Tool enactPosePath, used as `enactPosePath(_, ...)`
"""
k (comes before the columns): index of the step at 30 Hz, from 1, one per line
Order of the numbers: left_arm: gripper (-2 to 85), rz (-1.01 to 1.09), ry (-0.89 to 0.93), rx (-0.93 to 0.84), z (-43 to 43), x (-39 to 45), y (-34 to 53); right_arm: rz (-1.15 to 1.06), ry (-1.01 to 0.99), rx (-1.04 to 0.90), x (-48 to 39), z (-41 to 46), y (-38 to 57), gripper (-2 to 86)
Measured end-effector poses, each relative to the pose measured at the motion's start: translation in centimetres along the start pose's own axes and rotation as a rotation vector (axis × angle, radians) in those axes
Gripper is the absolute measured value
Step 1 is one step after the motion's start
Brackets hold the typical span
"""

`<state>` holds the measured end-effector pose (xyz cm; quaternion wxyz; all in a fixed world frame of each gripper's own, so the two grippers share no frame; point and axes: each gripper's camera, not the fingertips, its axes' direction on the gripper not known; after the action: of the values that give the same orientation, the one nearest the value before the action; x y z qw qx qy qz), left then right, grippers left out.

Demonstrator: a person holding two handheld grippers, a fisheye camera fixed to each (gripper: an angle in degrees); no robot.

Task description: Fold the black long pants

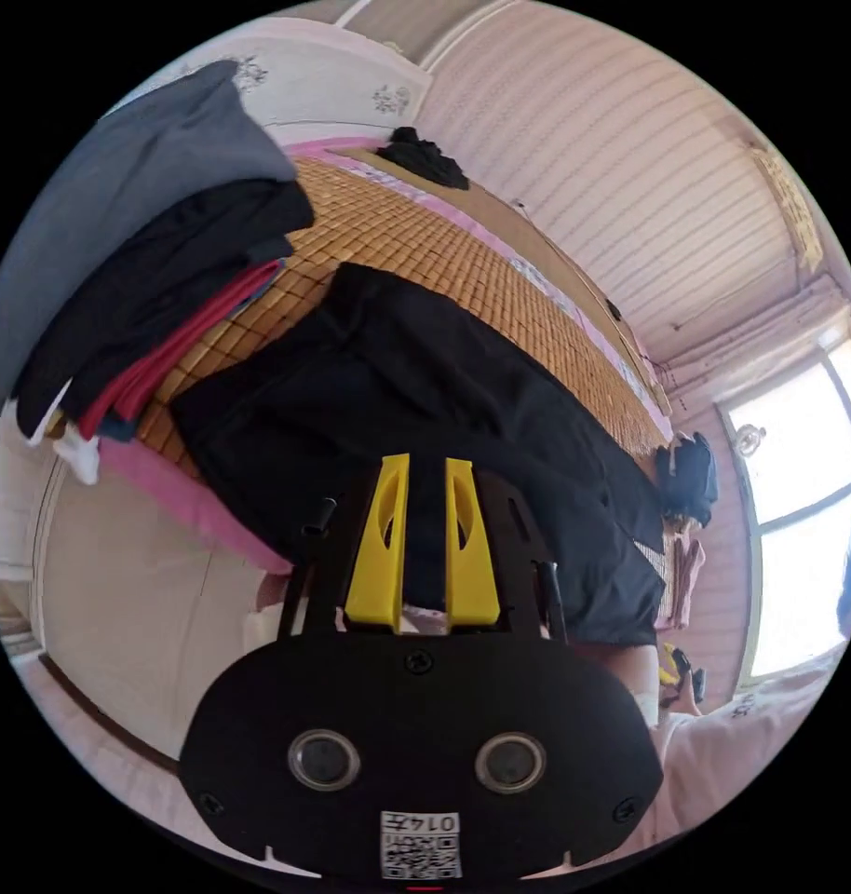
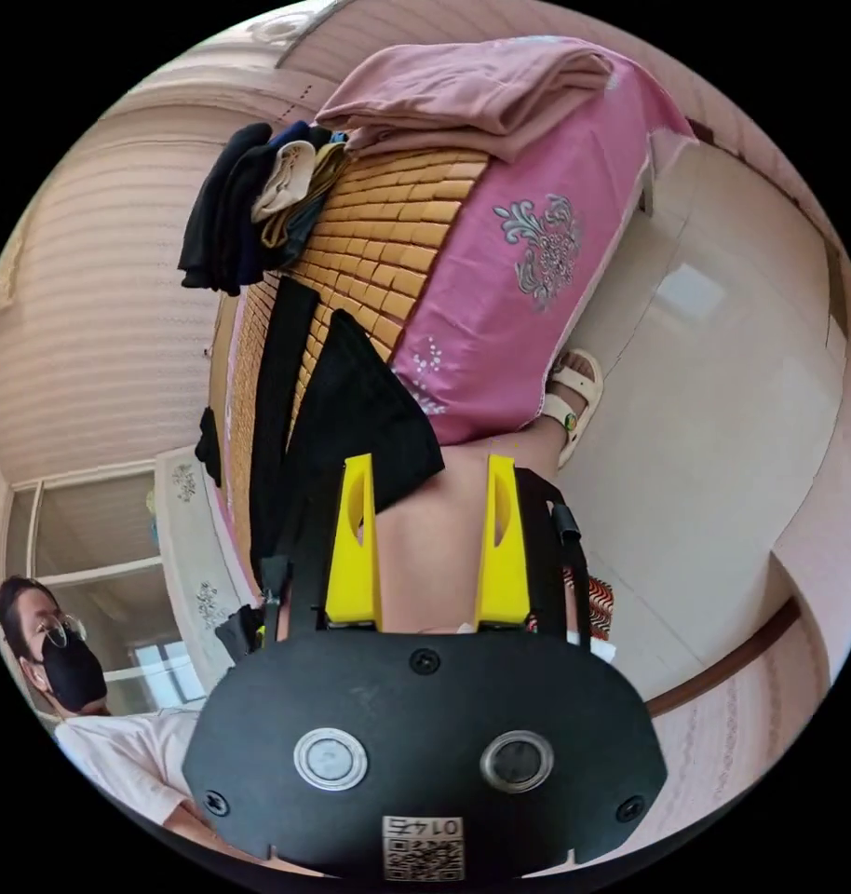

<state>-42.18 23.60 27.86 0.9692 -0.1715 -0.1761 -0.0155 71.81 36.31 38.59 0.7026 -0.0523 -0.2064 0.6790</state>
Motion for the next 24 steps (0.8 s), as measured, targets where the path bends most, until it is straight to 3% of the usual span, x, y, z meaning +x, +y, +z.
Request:
enactPosePath(4, 10.3, -0.194, -0.018, 0.033, -2.9, -6.9, 2.9, 0.074, -0.108, -0.023, 1.8, 0.7, 0.8, 16.4)
enactPosePath(9, 12.4, -0.372, 0.059, 0.034, -3.1, -12.8, 5.4, 0.042, -0.229, -0.014, 0.6, 2.1, -1.0, 9.0)
enactPosePath(14, 13.7, -0.461, 0.192, 0.071, -4.3, -16.5, 7.2, -0.018, -0.108, 0.024, -2.0, 1.2, -1.7, 1.6)
enactPosePath(18, 13.7, -0.451, 0.117, 0.088, -5.9, -17.5, 8.8, -0.028, -0.093, 0.032, -2.9, -0.1, -1.9, 0.8)
enactPosePath(24, 13.7, -0.506, 0.152, 0.084, -4.0, -19.8, 8.6, -0.102, -0.034, 0.021, -6.0, -1.4, -1.7, 0.5)
